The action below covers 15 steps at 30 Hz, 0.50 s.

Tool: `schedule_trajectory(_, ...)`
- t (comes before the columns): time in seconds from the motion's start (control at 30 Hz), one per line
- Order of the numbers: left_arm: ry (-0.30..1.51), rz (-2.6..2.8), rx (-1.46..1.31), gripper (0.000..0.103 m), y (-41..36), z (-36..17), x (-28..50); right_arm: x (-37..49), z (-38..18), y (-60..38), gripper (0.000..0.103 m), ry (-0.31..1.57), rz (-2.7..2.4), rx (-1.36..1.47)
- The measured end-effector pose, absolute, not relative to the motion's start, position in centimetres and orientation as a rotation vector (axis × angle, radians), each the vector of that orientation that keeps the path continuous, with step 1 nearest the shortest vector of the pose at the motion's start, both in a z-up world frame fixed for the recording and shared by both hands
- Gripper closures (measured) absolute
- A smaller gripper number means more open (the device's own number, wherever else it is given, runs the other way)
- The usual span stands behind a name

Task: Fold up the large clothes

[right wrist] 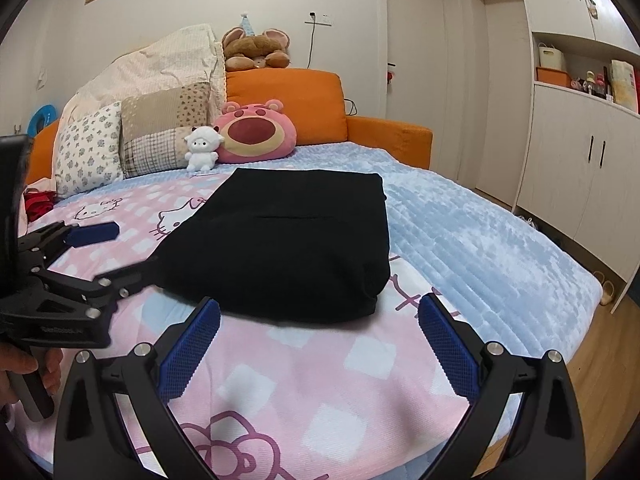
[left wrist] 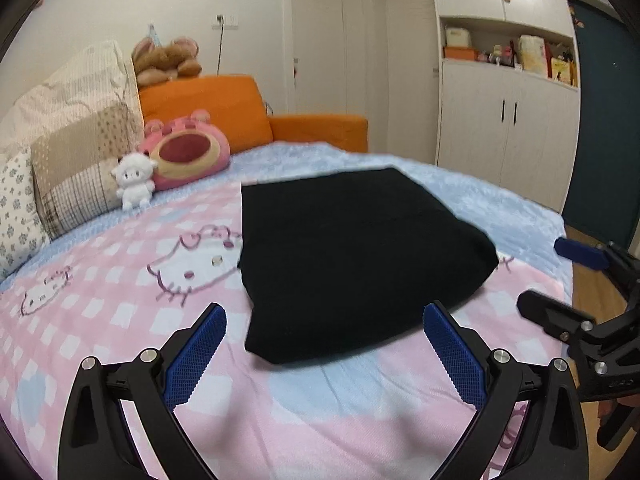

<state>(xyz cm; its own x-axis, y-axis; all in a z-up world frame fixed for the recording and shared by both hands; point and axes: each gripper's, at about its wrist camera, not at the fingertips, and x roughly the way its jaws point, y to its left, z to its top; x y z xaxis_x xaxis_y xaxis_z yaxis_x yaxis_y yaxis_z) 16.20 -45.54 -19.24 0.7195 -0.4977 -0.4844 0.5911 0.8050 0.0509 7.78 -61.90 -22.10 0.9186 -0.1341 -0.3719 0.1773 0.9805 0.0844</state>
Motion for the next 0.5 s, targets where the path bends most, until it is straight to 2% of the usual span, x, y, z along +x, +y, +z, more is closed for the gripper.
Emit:
schedule_trajectory(0.17, 0.399, -0.61, 0.203, 0.003, -45.28, -18.45, 15.5, 7.59, -22.18, -61.78, 0.005, 0.377, -0.169, 0.11)
schedule_trajectory(0.5, 0.447, -0.603, 0.16, 0.003, -44.79, -18.65, 16.49, 7.94, -22.26, -61.82, 0.005, 0.376, -0.16, 0.123)
